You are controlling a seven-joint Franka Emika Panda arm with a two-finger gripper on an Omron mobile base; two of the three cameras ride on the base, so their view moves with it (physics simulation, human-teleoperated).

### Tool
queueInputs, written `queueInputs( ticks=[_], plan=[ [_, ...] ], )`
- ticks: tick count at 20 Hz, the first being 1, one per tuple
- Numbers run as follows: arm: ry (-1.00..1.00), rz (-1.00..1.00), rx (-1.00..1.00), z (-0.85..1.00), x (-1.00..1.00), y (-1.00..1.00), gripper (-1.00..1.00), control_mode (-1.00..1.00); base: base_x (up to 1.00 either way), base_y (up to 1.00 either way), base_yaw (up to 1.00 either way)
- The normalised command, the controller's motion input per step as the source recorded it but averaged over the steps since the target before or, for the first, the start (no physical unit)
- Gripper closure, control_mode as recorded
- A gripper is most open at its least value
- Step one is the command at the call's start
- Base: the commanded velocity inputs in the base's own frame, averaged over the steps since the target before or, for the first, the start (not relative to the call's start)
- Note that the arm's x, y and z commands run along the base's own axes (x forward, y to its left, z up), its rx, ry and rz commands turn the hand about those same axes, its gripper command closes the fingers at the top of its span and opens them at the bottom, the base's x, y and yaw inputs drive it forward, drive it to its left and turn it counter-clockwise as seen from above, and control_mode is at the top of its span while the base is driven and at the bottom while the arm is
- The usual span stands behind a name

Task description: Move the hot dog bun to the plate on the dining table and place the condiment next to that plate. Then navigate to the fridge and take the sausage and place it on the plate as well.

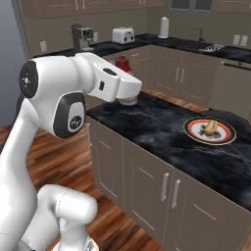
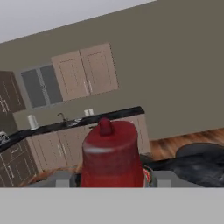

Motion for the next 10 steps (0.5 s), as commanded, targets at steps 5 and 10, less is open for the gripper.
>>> queueInputs(
  ticks=[5,10],
  plan=[
    [0.00,0.00,0.00,0.00,0.00,0.00,1.00,1.00,0.77,-0.09,-0.43],
    [0.00,0.00,0.00,0.00,0.00,0.00,1.00,1.00,0.75,0.00,-0.54]
  ],
)
